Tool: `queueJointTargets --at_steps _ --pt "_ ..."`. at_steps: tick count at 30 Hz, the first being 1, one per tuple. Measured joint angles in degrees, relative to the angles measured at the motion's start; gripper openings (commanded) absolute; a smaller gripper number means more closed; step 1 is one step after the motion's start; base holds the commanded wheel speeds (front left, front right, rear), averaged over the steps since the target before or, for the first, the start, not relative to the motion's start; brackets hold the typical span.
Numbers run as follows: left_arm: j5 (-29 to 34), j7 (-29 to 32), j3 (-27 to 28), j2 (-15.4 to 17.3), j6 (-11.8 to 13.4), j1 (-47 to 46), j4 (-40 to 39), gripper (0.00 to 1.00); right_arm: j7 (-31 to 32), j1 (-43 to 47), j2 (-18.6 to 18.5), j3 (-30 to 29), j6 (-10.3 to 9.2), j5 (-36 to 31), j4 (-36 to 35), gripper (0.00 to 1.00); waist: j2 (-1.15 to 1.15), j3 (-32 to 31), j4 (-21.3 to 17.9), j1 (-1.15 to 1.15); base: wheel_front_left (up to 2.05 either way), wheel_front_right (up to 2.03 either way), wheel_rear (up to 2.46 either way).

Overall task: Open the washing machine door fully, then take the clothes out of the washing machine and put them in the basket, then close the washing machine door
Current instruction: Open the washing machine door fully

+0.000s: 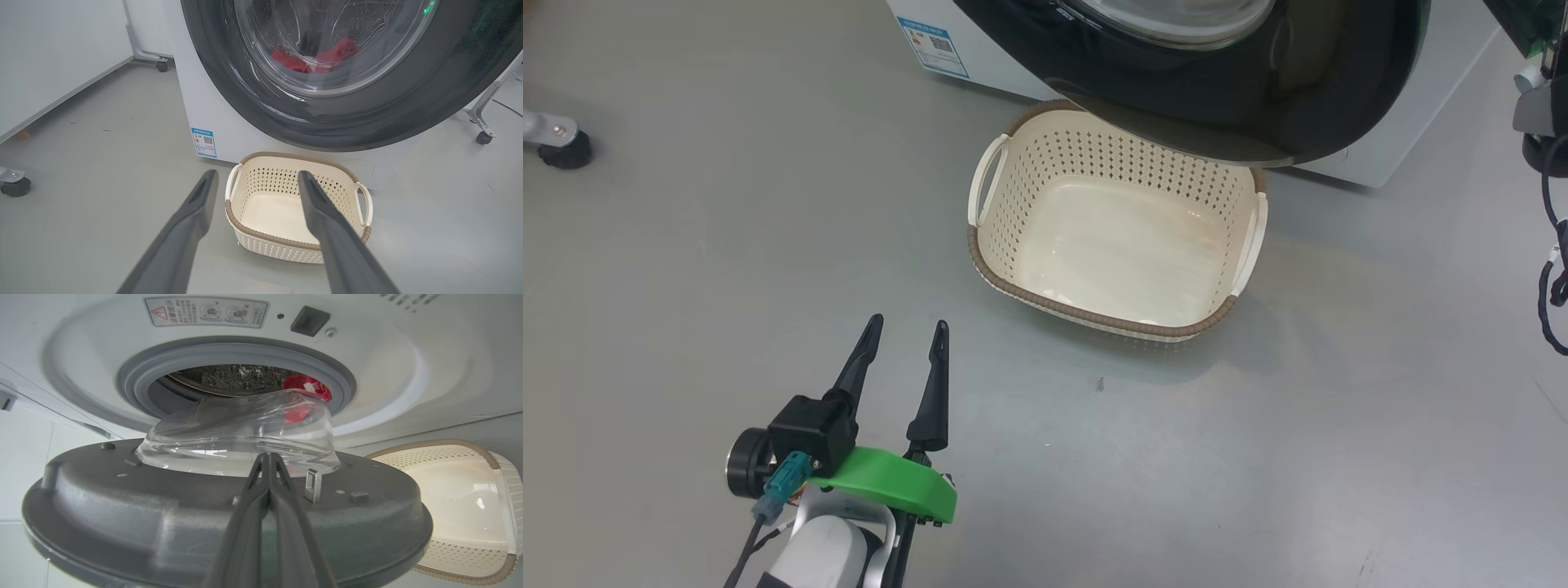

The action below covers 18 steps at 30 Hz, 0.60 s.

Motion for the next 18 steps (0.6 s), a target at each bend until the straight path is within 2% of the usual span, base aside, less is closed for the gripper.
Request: queueJointTargets --at_steps 12,18 --pt "-0.6 0.0 0.0 0.0 0.0 0.0 0.0 1.00 4.8 -1.0 1.0 0.2 -1.44 3.0 3.4 0.00 0.00 0.1 0.9 0.00 0.00 0.00 0.00" --pt "-0.6 0.0 0.0 0.0 0.0 0.0 0.0 1.00 5.9 -1.4 0.6 0.5 -1.47 2.9 4.3 0.00 0.00 0.0 1.1 0.00 0.00 0.00 0.00"
